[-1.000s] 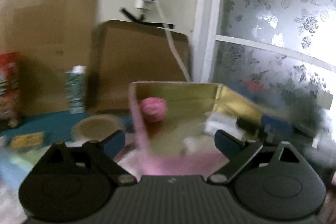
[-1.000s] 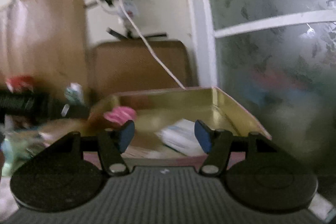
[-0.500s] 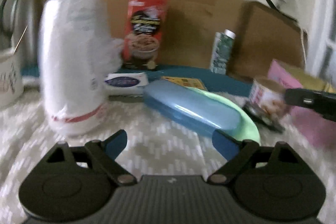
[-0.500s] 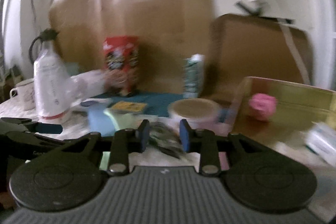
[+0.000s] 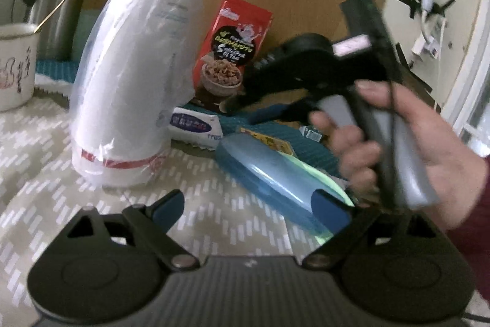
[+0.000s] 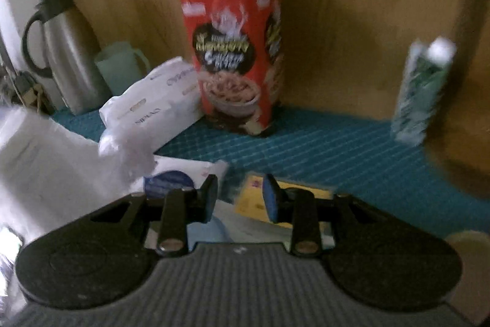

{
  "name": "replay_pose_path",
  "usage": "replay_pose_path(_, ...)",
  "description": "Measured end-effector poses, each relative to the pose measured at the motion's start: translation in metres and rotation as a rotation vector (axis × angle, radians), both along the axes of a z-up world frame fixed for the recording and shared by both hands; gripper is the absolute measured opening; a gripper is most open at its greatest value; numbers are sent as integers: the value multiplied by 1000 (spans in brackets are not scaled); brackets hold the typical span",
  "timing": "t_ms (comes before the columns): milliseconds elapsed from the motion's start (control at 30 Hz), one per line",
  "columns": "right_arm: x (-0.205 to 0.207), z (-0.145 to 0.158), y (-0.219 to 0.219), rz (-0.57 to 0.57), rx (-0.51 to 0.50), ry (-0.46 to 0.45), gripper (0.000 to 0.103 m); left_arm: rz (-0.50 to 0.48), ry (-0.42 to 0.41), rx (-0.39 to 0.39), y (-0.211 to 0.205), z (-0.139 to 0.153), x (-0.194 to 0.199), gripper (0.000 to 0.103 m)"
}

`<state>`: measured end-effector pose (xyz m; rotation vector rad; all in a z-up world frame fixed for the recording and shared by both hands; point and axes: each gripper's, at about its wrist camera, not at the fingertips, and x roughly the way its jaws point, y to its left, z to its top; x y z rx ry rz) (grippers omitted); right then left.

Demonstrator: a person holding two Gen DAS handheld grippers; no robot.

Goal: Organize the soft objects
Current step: 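Close the right gripper on the small white-and-blue packet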

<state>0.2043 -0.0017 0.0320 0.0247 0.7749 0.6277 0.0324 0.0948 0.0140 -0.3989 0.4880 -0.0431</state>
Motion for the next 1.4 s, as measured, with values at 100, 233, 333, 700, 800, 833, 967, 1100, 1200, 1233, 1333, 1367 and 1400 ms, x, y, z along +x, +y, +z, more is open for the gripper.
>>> replay_pose_path(100,22,-11,18,-7,23,107,41,4,13,-33,5,-3,4,94)
replay_pose_path(233,40,-18,37,-36,-30,113,46,2,9,-36,5,-2,2,95)
replay_pose_path(333,44,-24,40,-39,21,172,49,0,15,-45,6,-2,2,95)
replay_pose_path(700,20,0,2,-105,110,80,11,5,18,-56,4,-8,4,96)
replay_pose_path(800,5,28,-13,-131,123,-28,11,10,16,-61,5,-8,3,96)
replay_pose_path(833,-5,37,-18,-132,110,-81,12,12,16,-63,6,-8,3,96)
replay_pose_path(967,-55,59,-37,-107,59,-261,11,22,7,-80,9,-7,1,97)
replay_pose_path(1100,-117,59,-66,-84,23,-410,12,30,-2,-100,12,-7,-1,97)
replay_pose_path(1200,-159,56,-97,-80,40,-462,12,35,-13,-119,16,-7,-3,97)
replay_pose_path(1233,-171,52,-106,-88,59,-459,12,32,-17,-125,17,-7,-4,97)
replay_pose_path(1333,-197,42,-131,-123,129,-409,12,7,-41,-126,15,-6,-7,97)
replay_pose_path(1367,-205,38,-140,-137,154,-378,12,-8,-50,-119,13,-5,-8,97)
replay_pose_path(1400,-210,33,-148,-151,176,-344,12,-29,-57,-109,10,-4,-9,97)
